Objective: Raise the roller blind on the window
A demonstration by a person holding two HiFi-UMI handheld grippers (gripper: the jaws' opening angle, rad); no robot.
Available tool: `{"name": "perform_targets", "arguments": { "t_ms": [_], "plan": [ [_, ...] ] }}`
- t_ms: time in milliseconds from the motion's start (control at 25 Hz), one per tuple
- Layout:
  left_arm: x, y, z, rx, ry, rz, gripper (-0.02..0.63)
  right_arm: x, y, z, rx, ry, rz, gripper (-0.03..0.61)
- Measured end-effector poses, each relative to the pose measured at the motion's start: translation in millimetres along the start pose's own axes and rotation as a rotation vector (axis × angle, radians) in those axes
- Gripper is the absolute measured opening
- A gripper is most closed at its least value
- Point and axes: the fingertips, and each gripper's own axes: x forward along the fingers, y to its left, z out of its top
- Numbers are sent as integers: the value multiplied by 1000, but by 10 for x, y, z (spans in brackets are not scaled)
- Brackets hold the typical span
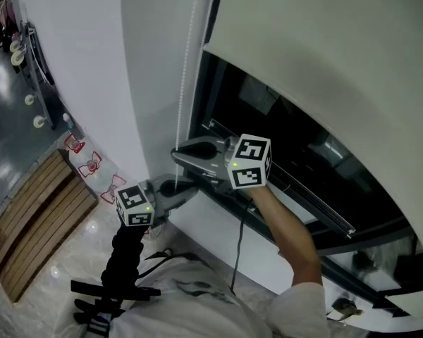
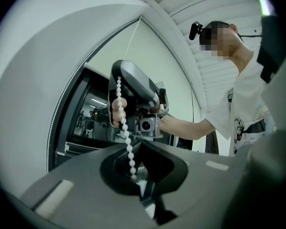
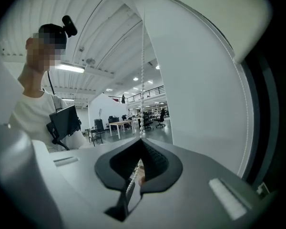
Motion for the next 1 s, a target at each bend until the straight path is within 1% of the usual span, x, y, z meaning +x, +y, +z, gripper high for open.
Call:
{"name": "perform_targets", "arguments": {
  "t_ms": [120,240,360,440,560,600,640,800,1000],
  "plan": [
    [-3,2,2,-3,-2,2,-2,48,26,-197,21,32,9,3],
    [-4,12,-18,-1,6,1,-2,44,22,-341,50,41,11,3],
    [-4,13,-24,-6,7,-1,-2,4,14,-352,63,21,10,3],
    [-4,0,3,-5,2,-1,-2,-28,18,-313,63,-15,10,5],
    [2,-9,35,7,-1,-6,-2,-57,14,-296,37,-48,3,10],
    [-2,-8,34,10,0,-8,-2,-56,19,-292,32,-48,4,37],
    [-6,-7,32,12,1,-9,-2,-54,30,-271,26,-48,8,90],
    [6,-8,29,-2,0,-5,-2,-100,10,17,-15,-87,8,146],
    [12,-15,5,13,7,-16,-2,-184,21,646,-83,-164,31,149]
  ]
}}
